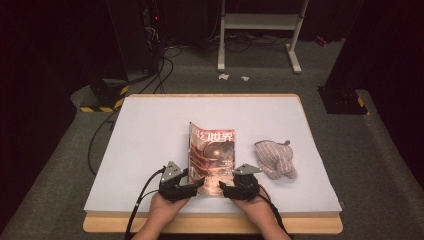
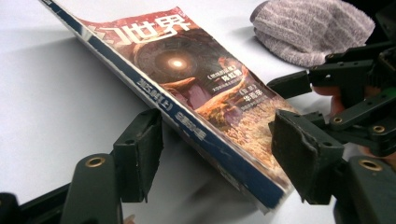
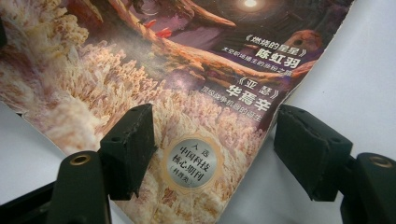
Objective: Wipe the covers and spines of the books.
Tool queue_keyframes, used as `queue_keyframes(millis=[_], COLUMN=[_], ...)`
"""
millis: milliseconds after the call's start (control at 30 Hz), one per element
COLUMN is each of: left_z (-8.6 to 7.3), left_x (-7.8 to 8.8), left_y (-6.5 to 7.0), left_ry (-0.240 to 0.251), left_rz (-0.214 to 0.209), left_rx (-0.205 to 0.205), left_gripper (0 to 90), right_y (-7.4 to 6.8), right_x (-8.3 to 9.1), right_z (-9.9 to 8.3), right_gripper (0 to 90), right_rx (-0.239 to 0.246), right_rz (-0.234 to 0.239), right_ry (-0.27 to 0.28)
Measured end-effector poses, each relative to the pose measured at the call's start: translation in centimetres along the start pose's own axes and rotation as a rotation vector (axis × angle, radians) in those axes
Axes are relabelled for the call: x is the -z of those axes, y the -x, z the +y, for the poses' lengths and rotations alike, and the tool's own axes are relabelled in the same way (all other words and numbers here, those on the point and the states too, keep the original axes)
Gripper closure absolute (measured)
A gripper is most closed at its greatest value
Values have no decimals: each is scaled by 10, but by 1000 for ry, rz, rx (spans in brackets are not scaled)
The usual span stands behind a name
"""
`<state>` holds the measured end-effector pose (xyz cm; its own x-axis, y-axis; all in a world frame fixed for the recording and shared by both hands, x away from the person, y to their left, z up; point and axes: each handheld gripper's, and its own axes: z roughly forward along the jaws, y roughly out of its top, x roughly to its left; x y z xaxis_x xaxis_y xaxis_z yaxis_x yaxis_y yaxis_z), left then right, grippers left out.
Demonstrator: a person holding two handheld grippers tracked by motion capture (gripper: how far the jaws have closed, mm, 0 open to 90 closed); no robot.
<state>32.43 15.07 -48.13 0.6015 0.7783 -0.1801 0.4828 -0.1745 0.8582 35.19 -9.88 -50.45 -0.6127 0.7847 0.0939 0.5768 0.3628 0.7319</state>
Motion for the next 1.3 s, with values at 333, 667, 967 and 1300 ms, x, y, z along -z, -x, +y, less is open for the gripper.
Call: queue_keyframes(millis=[333, 667, 967, 1300], left_z=[-2, -3, -8, -8], left_x=[-1, 2, -1, 4], left_y=[-2, -15, -15, -22], left_ry=[3, 20, -6, 16], left_rz=[49, 114, 133, 154], left_rx=[-2, 41, 26, 48], left_gripper=[339, 386, 429, 615], right_y=[-6, -23, -28, -28], right_x=[0, -2, -3, -3], right_z=[1, 0, 0, -1], right_gripper=[324, 325, 328, 329], right_rx=[11, 74, 89, 91], right_rz=[33, 100, 119, 120], right_ry=[-6, -15, -14, -9])
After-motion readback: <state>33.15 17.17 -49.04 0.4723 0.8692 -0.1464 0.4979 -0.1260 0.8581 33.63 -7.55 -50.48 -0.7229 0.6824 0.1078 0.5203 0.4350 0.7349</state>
